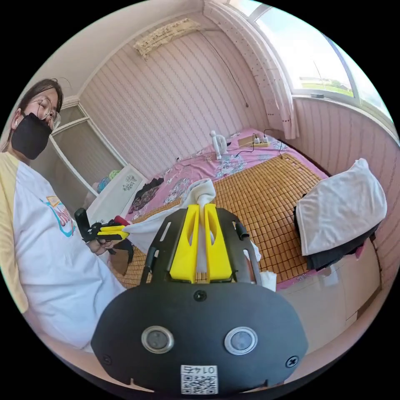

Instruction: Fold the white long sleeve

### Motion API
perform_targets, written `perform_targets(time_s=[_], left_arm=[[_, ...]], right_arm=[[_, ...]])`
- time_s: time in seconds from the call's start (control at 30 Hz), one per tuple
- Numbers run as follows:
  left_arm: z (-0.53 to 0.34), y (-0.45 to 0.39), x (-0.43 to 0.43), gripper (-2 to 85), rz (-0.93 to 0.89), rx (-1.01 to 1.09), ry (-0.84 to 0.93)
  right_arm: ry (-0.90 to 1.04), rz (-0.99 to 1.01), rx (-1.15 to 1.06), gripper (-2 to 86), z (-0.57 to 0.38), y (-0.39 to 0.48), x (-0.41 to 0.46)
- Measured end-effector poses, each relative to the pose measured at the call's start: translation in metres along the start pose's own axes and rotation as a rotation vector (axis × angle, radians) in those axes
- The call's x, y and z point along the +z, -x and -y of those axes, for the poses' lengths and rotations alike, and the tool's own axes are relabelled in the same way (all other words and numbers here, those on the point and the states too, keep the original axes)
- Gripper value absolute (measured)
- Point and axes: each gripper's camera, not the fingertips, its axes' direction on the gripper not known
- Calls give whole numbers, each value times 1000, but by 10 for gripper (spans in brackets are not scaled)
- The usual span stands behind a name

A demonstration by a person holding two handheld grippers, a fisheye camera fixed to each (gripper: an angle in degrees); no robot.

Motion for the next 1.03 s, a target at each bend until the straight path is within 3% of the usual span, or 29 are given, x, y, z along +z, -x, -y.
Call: perform_targets(time_s=[0.13,0.33,0.47,0.53,0.63,0.83,1.03], left_arm=[[69,-21,3,9,-130,148,-95],[168,-46,67,35,-246,169,-197],[232,-32,169,97,-213,-40,-175],[242,-16,216,105,-169,-181,-86],[229,6,257,99,-68,-409,153],[158,-6,205,88,-28,-461,217],[102,-26,119,78,51,-538,162]], right_arm=[[-155,-106,-14,15,-2,1,-96],[-129,-248,-78,31,46,-60,-167],[-69,-436,-9,67,106,-150,-140],[2,-515,130,78,126,-215,-110],[54,-519,182,80,110,-239,-95],[117,-587,117,85,29,-209,-70],[117,-605,136,103,22,-193,-28]])
